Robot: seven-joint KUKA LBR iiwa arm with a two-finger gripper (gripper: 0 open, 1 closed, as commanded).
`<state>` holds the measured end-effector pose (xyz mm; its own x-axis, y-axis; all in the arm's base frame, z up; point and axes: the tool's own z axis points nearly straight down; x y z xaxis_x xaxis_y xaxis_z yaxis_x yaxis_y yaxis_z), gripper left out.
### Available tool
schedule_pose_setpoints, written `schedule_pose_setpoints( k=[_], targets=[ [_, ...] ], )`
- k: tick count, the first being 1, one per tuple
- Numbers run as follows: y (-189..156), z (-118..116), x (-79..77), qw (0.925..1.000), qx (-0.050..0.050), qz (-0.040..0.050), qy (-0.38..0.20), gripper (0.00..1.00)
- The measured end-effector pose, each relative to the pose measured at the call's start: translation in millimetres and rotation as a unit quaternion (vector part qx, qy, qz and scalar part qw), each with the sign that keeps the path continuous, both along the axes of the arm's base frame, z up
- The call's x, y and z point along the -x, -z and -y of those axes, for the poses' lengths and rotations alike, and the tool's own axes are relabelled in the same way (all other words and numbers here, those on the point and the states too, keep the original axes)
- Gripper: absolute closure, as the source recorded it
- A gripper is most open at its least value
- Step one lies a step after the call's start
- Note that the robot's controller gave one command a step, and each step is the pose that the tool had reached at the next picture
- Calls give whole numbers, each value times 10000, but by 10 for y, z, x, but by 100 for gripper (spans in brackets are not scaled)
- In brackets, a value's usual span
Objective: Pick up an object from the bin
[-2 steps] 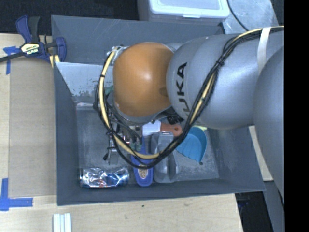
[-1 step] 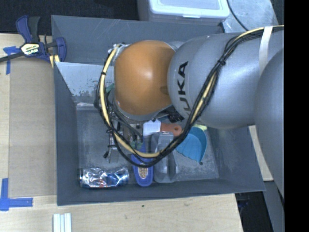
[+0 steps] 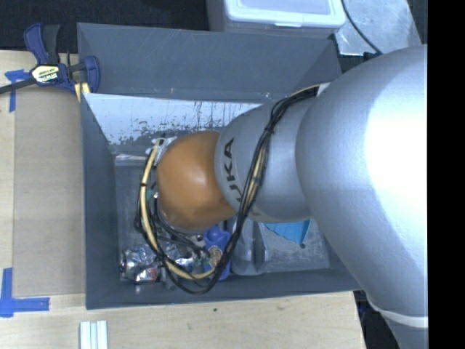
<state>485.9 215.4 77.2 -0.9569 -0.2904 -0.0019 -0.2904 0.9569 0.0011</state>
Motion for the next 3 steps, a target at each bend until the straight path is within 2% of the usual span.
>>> schedule_pose_setpoints(
  k=[1, 2, 3],
  targets=[
    [-506, -44, 5, 9994, -14, 55, -327, 0],
    [-226, -3, -54, 9840, -19, 26, 1779, 0],
    [70, 89, -442, 10000, -26, 68, 33, 0]
  ],
)
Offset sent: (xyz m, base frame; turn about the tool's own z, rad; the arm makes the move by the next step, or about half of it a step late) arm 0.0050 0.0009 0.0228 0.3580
